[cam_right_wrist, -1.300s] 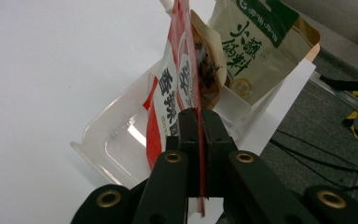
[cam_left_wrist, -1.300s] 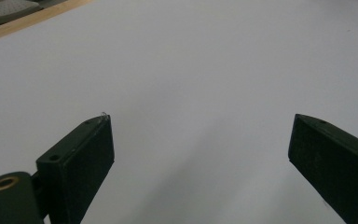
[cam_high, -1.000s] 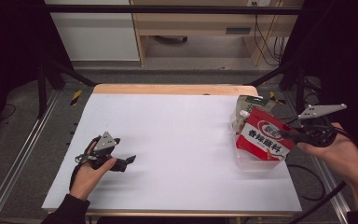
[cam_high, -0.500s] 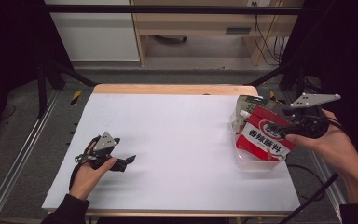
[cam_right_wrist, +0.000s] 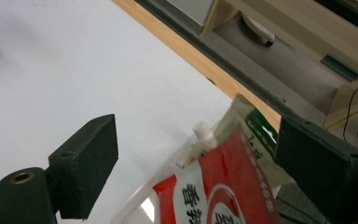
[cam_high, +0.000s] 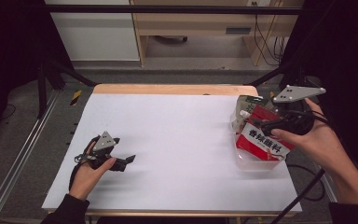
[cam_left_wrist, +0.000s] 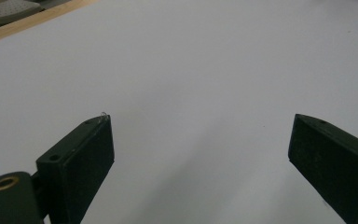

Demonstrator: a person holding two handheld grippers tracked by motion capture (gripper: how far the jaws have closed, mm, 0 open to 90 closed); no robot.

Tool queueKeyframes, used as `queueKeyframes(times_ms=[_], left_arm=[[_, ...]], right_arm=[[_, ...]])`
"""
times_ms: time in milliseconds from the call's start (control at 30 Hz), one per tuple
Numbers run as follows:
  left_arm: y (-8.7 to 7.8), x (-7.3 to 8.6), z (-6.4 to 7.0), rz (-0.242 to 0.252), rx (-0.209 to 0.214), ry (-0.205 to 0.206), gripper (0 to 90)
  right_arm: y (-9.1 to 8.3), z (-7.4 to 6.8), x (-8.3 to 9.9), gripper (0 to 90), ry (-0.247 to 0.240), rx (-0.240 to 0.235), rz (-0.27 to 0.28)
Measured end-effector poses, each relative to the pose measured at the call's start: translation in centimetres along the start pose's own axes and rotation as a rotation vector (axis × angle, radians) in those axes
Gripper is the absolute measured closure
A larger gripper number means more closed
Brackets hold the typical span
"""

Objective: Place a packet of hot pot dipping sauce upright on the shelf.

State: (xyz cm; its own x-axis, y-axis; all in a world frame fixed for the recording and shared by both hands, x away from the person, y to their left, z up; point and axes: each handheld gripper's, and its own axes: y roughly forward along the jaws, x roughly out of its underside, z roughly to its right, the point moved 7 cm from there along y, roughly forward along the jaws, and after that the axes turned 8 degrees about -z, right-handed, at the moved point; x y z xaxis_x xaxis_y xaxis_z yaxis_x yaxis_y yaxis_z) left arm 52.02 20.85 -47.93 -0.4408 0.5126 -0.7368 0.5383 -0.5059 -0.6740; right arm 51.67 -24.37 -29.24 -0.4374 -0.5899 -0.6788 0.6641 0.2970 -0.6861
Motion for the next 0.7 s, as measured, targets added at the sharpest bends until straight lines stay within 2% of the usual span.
queueKeyframes(times_ms=[367, 567, 700], left_arm=[[-0.1, 0.0, -0.1, 0.004, -0.002, -0.002, 6.7], [-0.1, 0.1, -0.2, 0.001, -0.004, -0.002, 6.7], [-0.2, 0.1, -0.2, 0.004, -0.007, -0.004, 6.6]], right_arm=[[0.1, -4.0, -3.5, 12.9, -0.059, -0.022, 0.049], [0.8, -6.0, -4.7, 12.5, -0.068, -0.049, 0.077], [1.5, -7.0, -5.2, 11.7, -0.054, -0.058, 0.094]])
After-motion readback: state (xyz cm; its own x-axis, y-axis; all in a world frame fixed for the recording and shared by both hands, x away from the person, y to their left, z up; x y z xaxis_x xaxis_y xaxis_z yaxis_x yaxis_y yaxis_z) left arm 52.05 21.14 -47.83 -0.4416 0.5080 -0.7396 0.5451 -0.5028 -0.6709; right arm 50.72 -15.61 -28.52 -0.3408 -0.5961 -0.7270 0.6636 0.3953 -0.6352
